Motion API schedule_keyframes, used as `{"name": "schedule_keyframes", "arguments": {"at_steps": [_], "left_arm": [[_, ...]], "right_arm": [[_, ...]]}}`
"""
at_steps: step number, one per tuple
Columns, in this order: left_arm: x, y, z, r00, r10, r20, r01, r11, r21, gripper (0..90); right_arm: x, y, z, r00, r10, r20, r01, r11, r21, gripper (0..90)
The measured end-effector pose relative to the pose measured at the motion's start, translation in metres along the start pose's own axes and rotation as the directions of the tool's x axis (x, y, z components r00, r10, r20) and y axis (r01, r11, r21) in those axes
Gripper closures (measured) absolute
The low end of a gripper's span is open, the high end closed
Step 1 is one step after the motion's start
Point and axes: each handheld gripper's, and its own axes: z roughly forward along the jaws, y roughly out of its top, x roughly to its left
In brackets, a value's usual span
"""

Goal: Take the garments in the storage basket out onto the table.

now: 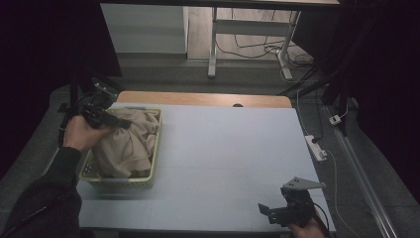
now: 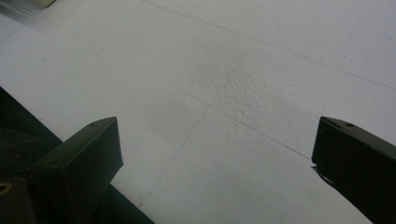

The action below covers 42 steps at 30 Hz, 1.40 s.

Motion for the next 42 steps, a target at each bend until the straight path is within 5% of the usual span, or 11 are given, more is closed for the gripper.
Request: {"name": "schedule_keyframes", "arguments": {"at_steps": [11,24,35,42], "left_arm": [[-0.017,0.031,-0.054,0.9989,0.045,-0.013,-0.046,0.9961,-0.076,58.6],[-0.036,0.062,-0.096,0.9955,0.088,0.034,-0.083,0.9859,-0.146,58.6],[-0.055,0.084,-0.130,0.9906,0.127,0.051,-0.113,0.9698,-0.216,58.7],[-0.066,0.096,-0.150,0.9835,0.146,0.107,-0.110,0.9513,-0.288,58.8]], "right_arm": [[-0.001,0.000,0.000,1.0000,0.004,-0.003,-0.004,1.000,0.000,1.4],[-0.001,0.000,0.000,0.9999,0.009,-0.006,-0.009,1.000,-0.007,1.3],[-0.001,0.000,0.000,0.9999,0.012,-0.007,-0.012,1.000,-0.004,1.3],[-0.001,0.000,-0.001,0.9998,0.014,-0.010,-0.014,1.000,-0.006,1.3]]}}
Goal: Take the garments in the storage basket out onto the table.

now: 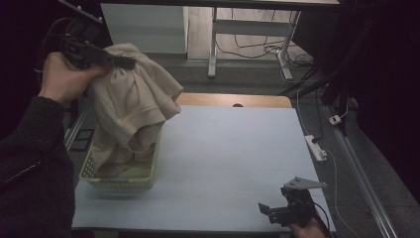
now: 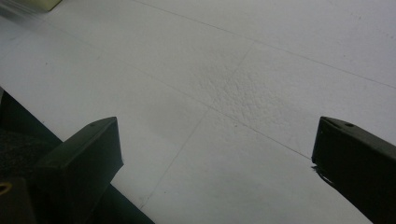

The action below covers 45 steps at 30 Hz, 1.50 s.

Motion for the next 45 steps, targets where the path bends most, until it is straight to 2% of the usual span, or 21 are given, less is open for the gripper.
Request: {"name": "schedule_keyframes", "arguments": {"at_steps": [11,19,27,32,37,41,45], "left_arm": [[-0.026,0.030,-0.010,0.9972,0.047,0.058,-0.044,0.9971,-0.062,59.0],[-0.047,0.054,-0.012,0.9879,0.081,0.133,-0.064,0.9905,-0.121,60.2],[-0.067,0.073,-0.012,0.9824,0.118,0.145,-0.097,0.9845,-0.146,60.8],[-0.078,0.085,-0.012,0.9759,0.140,0.167,-0.111,0.9790,-0.171,61.0],[-0.094,0.100,-0.014,0.9677,0.167,0.189,-0.127,0.9703,-0.206,61.1],[-0.111,0.114,-0.018,0.9577,0.201,0.206,-0.152,0.9612,-0.231,61.0],[-0.127,0.126,-0.018,0.9489,0.232,0.214,-0.181,0.9555,-0.233,61.0]], "right_arm": [[-0.001,0.000,0.000,1.0000,0.004,-0.002,-0.004,1.000,0.001,1.3],[-0.001,0.000,-0.001,1.0000,0.002,-0.005,-0.002,1.000,0.001,1.3],[-0.001,0.000,-0.001,1.0000,0.003,-0.008,-0.003,1.000,-0.002,1.3],[-0.002,0.000,-0.001,0.9999,0.004,-0.010,-0.004,1.000,-0.004,1.4],[-0.002,0.000,-0.001,0.9999,0.008,-0.010,-0.008,1.000,-0.005,1.3],[-0.002,-0.001,-0.001,0.9999,0.009,-0.011,-0.009,1.000,-0.007,1.3],[-0.002,-0.001,-0.001,0.9999,0.009,-0.013,-0.009,1.000,-0.010,1.3]]}}
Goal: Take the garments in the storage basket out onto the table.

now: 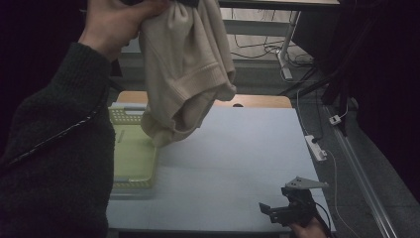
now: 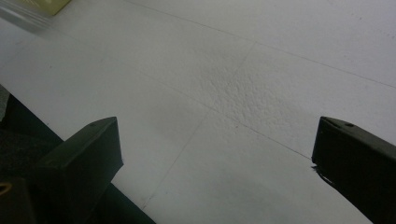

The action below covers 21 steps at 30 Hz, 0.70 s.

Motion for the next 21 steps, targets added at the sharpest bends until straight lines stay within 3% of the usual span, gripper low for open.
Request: {"name": "schedule_keyframes", "arguments": {"at_steps": [8,13,21], "left_arm": [[-0.018,0.016,0.015,0.9985,0.039,0.039,-0.039,0.9992,-0.004,60.9],[-0.021,0.016,0.022,0.9983,0.055,0.022,-0.055,0.9983,0.017,60.8],[-0.016,0.004,0.041,0.9966,0.076,-0.032,-0.073,0.9944,0.077,60.7]], "right_arm": [[-0.001,0.000,-0.001,1.0000,0.008,-0.003,-0.008,1.000,-0.010,1.3],[-0.001,-0.001,-0.002,1.0000,0.008,-0.004,-0.008,1.000,-0.014,1.3],[-0.001,-0.001,-0.003,0.9999,0.016,-0.005,-0.016,1.000,-0.020,1.2]]}}
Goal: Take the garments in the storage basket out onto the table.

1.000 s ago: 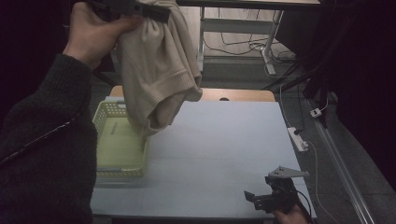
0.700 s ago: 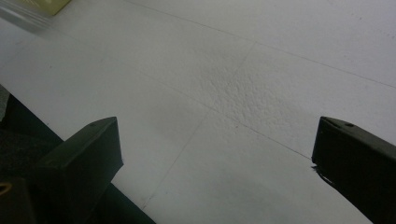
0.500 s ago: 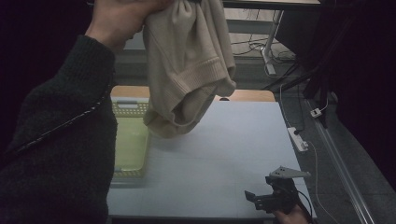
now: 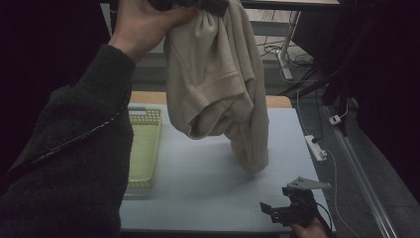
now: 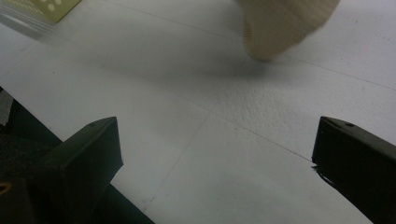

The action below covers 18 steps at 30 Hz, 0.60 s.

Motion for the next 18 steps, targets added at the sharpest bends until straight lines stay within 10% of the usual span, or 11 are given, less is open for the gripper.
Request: {"name": "schedule_keyframes", "arguments": {"at_steps": [18], "left_arm": [[0.024,-0.042,0.047,0.9990,-0.035,-0.029,0.037,0.9954,0.088,60.5]], "right_arm": [[0.000,0.000,0.000,1.0000,-0.006,-0.003,0.006,1.000,0.003,1.2]]}}
